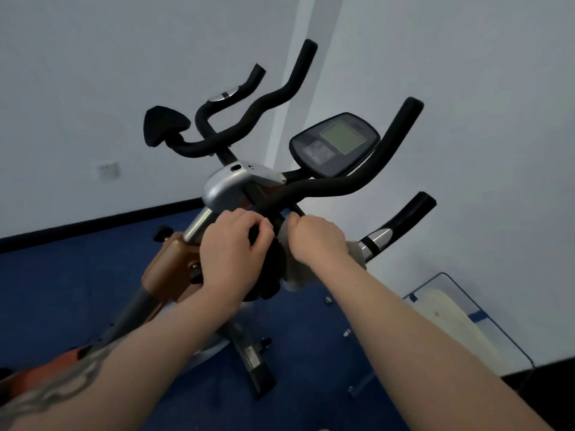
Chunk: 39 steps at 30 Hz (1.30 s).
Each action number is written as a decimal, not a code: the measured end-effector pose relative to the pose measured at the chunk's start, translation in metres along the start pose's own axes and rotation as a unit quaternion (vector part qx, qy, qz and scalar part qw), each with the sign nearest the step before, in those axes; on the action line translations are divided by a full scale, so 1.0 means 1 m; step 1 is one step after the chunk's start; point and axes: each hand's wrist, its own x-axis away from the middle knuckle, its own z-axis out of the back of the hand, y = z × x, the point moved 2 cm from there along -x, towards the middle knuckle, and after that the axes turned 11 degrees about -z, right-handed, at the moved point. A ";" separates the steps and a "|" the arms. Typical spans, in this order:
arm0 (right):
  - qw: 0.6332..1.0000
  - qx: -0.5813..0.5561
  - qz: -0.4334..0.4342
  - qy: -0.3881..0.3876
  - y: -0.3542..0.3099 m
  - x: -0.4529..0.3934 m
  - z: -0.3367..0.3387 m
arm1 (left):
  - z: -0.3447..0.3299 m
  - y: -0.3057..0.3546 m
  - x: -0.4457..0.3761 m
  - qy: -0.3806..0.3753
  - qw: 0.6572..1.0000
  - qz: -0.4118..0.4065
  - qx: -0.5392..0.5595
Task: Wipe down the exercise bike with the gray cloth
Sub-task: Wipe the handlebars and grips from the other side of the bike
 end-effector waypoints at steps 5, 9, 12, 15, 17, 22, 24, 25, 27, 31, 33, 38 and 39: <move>0.999 -0.029 0.012 0.035 0.002 0.019 -0.005 | 0.002 -0.002 0.002 -0.006 1.000 -0.008 0.022; 0.997 -0.045 0.012 0.057 0.014 0.035 -0.017 | 0.002 -0.002 0.002 0.004 1.000 -0.011 0.029; 0.994 -0.103 0.025 -0.028 0.008 0.010 -0.015 | 0.002 -0.002 0.001 0.014 1.000 -0.014 0.019; 0.962 -0.230 0.007 -0.148 0.001 -0.012 -0.011 | 0.003 0.000 0.001 0.014 1.000 -0.011 0.019; 0.956 -0.248 0.007 -0.156 0.001 -0.010 -0.007 | 0.004 0.001 0.001 0.010 1.000 -0.014 0.026; 0.991 -0.061 0.121 0.019 0.026 0.036 -0.010 | 0.004 -0.002 0.002 0.013 0.999 -0.012 0.047; 0.993 -0.050 0.102 0.035 0.024 0.033 -0.011 | 0.003 -0.002 0.002 0.021 0.999 -0.001 0.036; 0.995 -0.066 0.069 0.025 0.017 0.026 -0.010 | 0.002 -0.003 0.002 0.026 0.999 0.007 0.030; 0.994 -0.111 0.001 -0.012 0.000 0.010 -0.011 | 0.001 -0.004 0.004 0.036 0.998 0.043 0.031; 0.985 -0.166 0.011 -0.034 -0.001 0.003 -0.007 | 0.001 -0.009 0.005 0.033 0.993 0.107 0.039; 0.990 -0.120 0.070 -0.036 0.017 0.015 -0.005 | 0.002 -0.010 0.005 0.032 0.992 0.116 0.043; 0.980 -0.023 0.161 0.116 0.053 0.041 -0.003 | 0.002 -0.012 0.006 0.032 0.993 0.108 0.032; 0.973 -0.028 0.160 0.161 0.053 0.043 -0.002 | 0.001 -0.012 0.005 0.032 0.993 0.107 0.027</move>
